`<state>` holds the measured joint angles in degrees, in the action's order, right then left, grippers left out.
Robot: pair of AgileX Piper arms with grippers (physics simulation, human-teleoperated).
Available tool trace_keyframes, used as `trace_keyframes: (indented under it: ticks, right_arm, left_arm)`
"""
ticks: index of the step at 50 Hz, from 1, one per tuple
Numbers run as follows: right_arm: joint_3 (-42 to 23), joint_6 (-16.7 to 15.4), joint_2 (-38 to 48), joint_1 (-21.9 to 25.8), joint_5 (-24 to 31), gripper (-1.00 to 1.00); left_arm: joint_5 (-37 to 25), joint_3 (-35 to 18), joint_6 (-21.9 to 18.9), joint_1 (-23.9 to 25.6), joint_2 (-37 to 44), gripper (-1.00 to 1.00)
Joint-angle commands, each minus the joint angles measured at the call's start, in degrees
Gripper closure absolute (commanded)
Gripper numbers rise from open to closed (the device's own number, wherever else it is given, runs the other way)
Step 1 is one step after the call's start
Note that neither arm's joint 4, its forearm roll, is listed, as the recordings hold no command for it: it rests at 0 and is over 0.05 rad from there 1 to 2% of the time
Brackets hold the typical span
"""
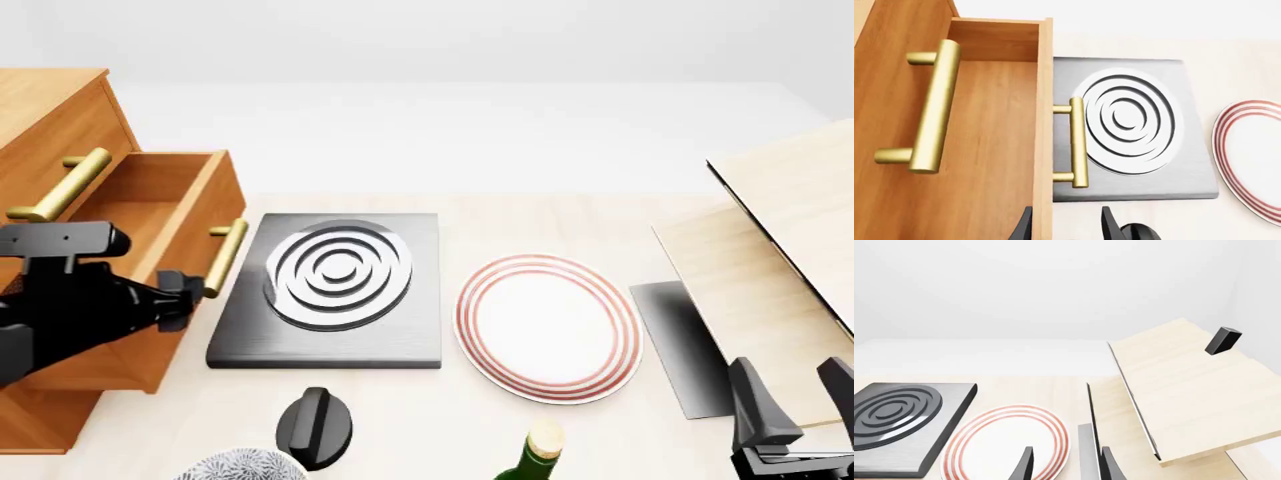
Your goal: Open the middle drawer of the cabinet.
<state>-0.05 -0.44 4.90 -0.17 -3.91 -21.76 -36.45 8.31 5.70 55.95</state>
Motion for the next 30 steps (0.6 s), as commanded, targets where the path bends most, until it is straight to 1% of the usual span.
trace_keyframes:
  ticks: [1, 10, 30]
  right_arm:
    - [0.0, 0.1, -1.3, 0.0, 1.0, -1.0]
    - [0.0, 0.1, -1.3, 0.0, 1.0, -1.0]
    - [0.0, 0.1, -1.3, 0.0, 1.0, -1.0]
  left_arm:
    - [-0.6, 1.9, 0.9, 3.0, 0.0, -1.0]
    - [-0.1, 1.9, 1.2, 4.0, 0.5, -1.0]
    - [0.8, 1.8, 2.3, 7.9, 1.2, -1.0]
